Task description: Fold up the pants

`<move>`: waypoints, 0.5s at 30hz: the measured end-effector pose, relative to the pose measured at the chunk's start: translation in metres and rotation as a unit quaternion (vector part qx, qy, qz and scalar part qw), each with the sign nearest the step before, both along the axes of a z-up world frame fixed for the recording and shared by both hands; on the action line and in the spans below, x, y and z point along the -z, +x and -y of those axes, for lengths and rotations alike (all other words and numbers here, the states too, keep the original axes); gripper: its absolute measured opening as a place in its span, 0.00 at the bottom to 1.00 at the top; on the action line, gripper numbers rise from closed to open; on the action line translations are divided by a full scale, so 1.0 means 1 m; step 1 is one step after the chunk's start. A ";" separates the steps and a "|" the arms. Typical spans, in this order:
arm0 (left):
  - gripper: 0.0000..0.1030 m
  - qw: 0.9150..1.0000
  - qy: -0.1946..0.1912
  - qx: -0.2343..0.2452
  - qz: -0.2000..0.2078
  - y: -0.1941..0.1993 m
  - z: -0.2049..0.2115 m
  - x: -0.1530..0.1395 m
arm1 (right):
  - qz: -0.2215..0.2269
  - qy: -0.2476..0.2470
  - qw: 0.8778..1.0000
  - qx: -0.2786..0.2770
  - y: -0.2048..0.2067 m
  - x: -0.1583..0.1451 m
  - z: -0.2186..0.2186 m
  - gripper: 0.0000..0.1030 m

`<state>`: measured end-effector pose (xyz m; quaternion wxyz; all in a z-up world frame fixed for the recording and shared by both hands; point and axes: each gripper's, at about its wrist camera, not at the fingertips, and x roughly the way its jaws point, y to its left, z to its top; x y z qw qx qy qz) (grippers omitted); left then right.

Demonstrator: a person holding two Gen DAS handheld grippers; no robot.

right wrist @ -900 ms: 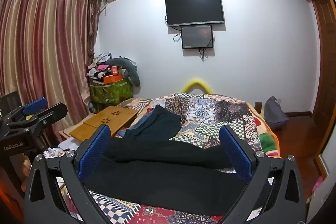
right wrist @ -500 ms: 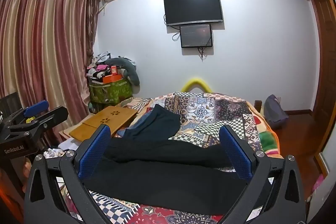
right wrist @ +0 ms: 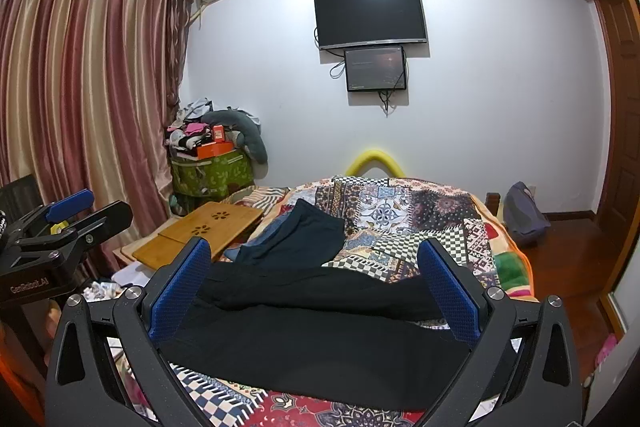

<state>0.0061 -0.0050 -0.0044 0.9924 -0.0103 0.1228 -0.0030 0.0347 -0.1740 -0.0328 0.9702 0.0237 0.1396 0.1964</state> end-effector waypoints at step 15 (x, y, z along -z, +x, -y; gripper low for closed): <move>1.00 1.000 -0.003 -0.004 0.001 -0.001 -0.001 -0.003 | 0.002 -0.002 1.000 0.001 -0.003 -0.001 -0.002 1.00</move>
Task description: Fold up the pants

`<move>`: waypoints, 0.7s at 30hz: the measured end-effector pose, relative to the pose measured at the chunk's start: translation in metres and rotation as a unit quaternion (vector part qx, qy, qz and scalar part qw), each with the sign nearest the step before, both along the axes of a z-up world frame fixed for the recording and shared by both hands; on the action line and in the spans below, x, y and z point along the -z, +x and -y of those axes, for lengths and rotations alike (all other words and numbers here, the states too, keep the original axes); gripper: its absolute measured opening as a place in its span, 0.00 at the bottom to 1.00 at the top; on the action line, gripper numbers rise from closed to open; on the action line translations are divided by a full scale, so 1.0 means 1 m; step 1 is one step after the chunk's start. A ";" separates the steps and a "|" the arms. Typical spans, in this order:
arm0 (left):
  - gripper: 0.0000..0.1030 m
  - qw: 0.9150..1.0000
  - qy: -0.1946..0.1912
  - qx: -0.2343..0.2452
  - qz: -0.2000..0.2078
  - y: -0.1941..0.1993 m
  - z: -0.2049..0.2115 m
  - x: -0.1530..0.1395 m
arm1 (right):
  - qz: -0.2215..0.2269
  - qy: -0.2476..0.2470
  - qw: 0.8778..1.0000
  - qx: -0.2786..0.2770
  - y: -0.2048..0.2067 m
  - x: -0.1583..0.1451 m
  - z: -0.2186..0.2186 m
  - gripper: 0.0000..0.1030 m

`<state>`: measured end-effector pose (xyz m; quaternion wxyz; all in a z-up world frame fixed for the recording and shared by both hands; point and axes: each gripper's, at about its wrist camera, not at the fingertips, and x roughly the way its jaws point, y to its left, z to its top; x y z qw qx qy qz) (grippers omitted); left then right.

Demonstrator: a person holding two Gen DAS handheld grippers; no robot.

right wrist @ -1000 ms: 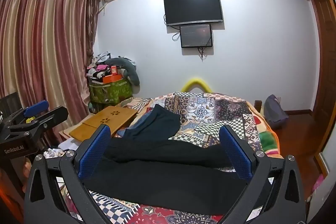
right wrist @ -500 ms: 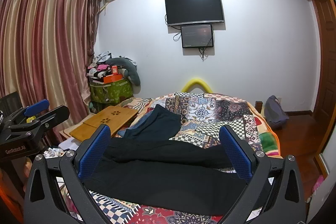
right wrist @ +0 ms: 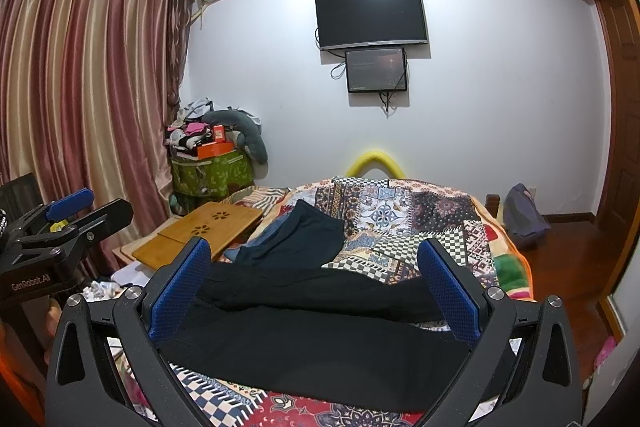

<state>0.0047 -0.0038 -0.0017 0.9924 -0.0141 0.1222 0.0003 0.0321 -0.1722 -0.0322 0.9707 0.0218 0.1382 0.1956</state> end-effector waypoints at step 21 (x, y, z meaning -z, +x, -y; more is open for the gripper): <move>1.00 1.000 -0.004 0.002 0.000 -0.001 -0.001 0.000 | -0.003 0.002 1.000 0.000 -0.001 -0.003 0.000 1.00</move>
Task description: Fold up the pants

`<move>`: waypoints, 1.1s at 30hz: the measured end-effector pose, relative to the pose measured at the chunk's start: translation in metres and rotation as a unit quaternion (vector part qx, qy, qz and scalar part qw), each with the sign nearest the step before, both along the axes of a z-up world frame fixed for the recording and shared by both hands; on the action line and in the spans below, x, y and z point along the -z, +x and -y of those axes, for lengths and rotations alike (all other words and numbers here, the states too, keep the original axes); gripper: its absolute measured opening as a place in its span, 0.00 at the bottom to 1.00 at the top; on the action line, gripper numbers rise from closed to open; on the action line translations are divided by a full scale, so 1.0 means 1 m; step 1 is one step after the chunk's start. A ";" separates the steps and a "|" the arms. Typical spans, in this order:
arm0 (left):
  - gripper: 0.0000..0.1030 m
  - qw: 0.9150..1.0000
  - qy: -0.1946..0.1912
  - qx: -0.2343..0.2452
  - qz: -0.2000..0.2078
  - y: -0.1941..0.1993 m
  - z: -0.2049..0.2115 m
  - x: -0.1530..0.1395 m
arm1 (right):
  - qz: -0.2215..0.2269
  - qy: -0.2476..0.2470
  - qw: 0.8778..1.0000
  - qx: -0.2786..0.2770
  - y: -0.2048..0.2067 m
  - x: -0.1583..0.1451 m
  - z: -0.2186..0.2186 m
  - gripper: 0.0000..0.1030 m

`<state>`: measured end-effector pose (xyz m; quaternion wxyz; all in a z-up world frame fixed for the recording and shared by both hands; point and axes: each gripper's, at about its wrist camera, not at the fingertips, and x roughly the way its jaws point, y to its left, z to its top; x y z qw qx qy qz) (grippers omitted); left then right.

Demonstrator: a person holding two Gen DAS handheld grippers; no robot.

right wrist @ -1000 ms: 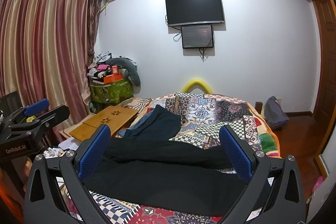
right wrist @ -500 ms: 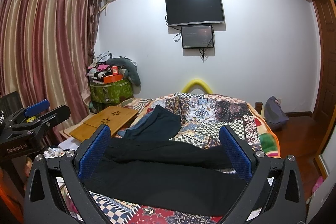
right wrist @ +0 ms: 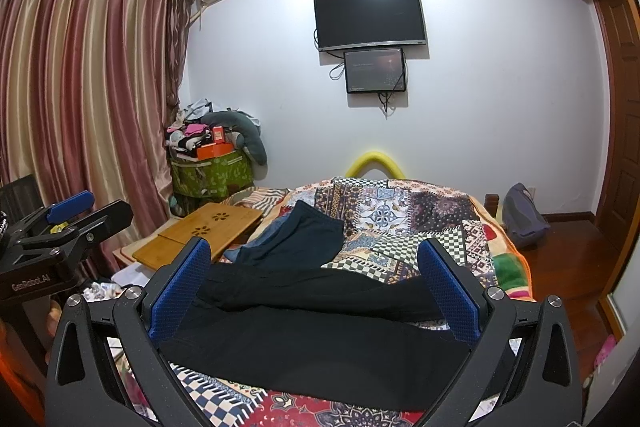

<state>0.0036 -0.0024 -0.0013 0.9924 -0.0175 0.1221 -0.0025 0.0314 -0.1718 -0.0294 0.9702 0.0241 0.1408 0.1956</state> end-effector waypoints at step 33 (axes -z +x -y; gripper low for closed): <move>1.00 1.000 -0.009 0.001 -0.026 0.025 -0.010 0.004 | -0.024 -0.001 1.000 0.004 0.024 0.015 0.009 1.00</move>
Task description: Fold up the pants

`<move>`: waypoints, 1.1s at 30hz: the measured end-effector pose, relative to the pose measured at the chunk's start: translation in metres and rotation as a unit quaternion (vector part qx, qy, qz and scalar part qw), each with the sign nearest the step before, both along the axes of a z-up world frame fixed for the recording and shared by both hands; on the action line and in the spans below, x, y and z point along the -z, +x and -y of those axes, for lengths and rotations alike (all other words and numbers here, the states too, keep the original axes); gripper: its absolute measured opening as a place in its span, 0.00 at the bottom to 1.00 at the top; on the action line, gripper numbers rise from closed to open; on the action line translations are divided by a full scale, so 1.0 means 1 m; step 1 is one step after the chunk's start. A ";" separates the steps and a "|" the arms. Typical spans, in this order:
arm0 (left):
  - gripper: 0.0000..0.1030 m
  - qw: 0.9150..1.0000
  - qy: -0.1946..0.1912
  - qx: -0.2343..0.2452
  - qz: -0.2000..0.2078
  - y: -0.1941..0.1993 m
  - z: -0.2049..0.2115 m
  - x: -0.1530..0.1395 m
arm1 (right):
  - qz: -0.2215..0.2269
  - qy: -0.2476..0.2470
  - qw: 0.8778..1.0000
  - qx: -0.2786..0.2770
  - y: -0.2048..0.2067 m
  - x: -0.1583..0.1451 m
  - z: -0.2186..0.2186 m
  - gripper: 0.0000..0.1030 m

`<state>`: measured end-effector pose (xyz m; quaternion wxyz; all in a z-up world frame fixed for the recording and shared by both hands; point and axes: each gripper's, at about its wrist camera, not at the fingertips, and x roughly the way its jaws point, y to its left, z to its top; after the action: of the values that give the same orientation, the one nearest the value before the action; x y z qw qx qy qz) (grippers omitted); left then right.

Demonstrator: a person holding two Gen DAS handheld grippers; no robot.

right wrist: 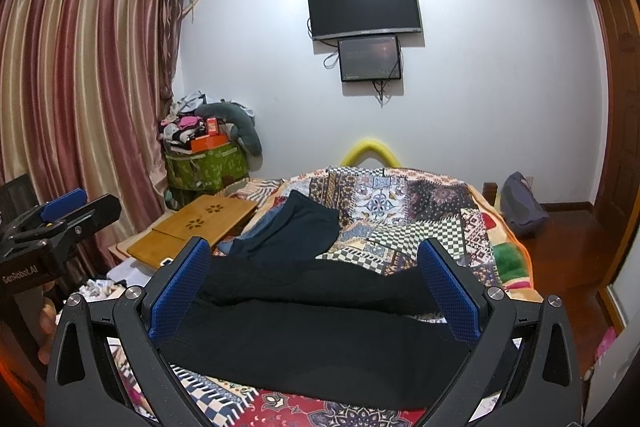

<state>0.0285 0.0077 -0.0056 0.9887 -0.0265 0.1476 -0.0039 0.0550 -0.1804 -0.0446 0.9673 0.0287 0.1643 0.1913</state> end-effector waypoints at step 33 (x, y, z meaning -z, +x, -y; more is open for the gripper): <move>0.86 0.939 0.027 -0.107 -0.325 0.318 -0.187 0.213 | -0.209 -0.106 0.972 -0.022 0.238 0.122 -0.008 0.99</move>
<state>0.3462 0.1950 -0.2189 0.8817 -0.0149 0.4574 0.1151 0.2931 -0.1719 -0.1665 0.9045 -0.0383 0.3827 0.1841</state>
